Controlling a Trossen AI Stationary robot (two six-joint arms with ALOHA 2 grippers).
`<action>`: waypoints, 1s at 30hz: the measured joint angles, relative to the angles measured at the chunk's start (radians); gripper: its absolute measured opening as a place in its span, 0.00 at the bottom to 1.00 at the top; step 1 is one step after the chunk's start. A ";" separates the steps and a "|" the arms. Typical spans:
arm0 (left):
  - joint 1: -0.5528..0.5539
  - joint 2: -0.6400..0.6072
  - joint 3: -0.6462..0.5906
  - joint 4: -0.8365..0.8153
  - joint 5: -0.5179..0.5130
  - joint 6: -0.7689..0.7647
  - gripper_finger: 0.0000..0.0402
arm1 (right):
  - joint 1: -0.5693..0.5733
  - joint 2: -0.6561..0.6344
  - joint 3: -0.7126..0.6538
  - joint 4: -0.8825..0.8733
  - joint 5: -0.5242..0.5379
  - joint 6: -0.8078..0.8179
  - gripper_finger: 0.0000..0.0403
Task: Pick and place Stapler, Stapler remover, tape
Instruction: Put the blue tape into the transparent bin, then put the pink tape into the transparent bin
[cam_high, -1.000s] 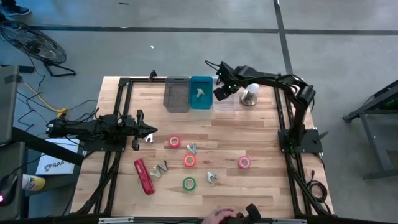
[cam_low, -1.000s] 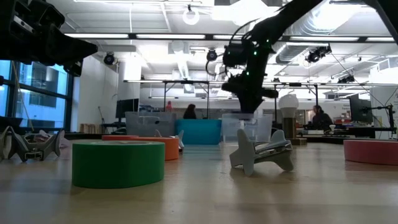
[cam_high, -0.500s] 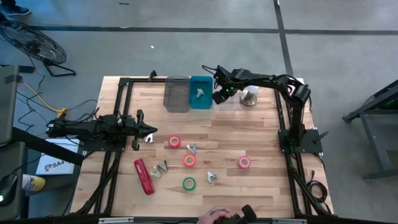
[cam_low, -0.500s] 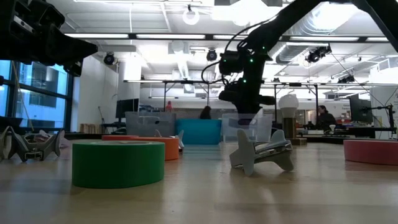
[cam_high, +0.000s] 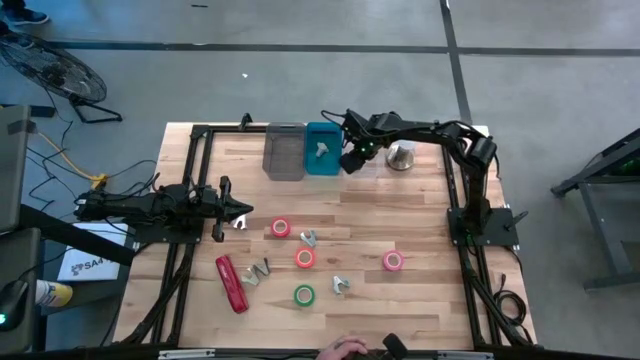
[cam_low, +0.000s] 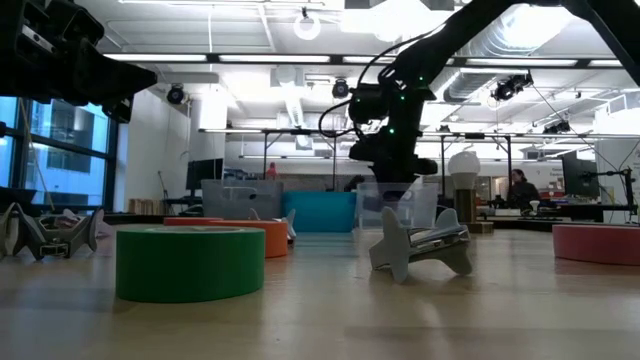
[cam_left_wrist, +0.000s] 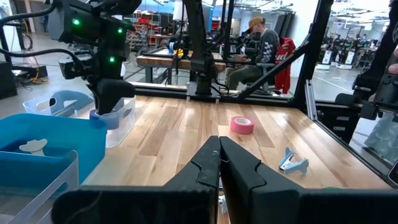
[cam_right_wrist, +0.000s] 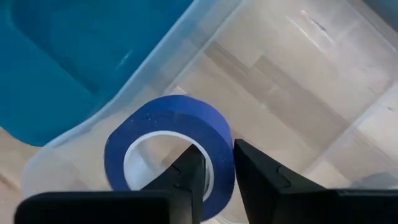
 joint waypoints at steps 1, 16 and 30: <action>0.000 0.000 0.000 0.000 0.000 0.000 0.01 | 0.000 0.000 0.000 -0.001 0.003 0.000 0.20; 0.000 0.000 0.000 0.000 0.000 0.000 0.01 | -0.003 -0.009 0.000 -0.019 0.005 -0.008 0.43; 0.000 0.000 0.000 0.000 0.000 0.000 0.01 | 0.010 -0.149 0.000 -0.081 0.017 -0.042 0.43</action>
